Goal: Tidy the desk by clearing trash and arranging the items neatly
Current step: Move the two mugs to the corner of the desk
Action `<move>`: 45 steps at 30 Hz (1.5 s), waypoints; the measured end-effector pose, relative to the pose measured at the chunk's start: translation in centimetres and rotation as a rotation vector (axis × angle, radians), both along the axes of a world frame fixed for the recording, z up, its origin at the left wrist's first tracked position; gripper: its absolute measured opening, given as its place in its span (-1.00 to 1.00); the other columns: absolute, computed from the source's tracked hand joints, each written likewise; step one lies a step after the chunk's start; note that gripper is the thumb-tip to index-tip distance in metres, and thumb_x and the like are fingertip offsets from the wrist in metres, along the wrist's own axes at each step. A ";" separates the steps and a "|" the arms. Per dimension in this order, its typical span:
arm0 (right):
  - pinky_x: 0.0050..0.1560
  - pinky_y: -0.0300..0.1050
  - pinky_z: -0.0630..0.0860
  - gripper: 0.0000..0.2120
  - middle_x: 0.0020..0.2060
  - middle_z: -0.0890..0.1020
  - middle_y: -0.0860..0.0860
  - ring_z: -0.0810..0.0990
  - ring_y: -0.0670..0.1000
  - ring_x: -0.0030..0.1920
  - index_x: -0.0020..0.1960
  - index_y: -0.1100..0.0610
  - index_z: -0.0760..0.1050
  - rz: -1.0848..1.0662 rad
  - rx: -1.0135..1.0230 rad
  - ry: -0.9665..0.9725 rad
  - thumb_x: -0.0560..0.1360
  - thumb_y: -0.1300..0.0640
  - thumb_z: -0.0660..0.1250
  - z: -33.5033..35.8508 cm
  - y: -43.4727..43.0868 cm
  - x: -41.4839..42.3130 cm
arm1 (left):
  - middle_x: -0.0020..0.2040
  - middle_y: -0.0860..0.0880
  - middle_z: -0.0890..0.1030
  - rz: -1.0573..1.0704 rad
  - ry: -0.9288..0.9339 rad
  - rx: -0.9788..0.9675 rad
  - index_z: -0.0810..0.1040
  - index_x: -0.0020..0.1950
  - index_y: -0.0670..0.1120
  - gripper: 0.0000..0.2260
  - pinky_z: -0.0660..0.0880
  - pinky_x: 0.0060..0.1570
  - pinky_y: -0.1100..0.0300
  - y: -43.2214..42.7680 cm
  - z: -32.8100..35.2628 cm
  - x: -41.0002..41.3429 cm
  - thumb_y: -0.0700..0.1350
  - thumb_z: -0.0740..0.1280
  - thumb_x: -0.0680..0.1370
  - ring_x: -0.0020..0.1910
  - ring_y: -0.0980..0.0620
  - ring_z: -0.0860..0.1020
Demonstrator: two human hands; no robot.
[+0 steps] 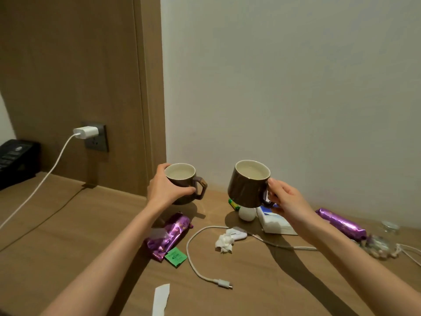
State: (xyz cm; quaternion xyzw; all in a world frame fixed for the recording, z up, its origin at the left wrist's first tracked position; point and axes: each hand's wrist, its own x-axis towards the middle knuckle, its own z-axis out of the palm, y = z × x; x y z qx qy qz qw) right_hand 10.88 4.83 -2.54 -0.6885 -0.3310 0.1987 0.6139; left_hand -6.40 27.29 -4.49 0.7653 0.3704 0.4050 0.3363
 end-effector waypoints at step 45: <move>-0.14 -0.18 0.41 -0.71 -0.24 0.43 0.00 0.42 -0.05 -0.16 0.07 0.17 0.46 0.289 -0.214 0.043 0.64 -0.02 0.10 -5.2 22.1 -0.5 | 0.18 -0.01 0.48 0.123 0.002 -0.047 0.28 0.33 -0.01 -0.17 0.53 0.00 0.07 4.8 -5.6 -2.9 0.02 0.61 0.17 0.14 0.00 0.46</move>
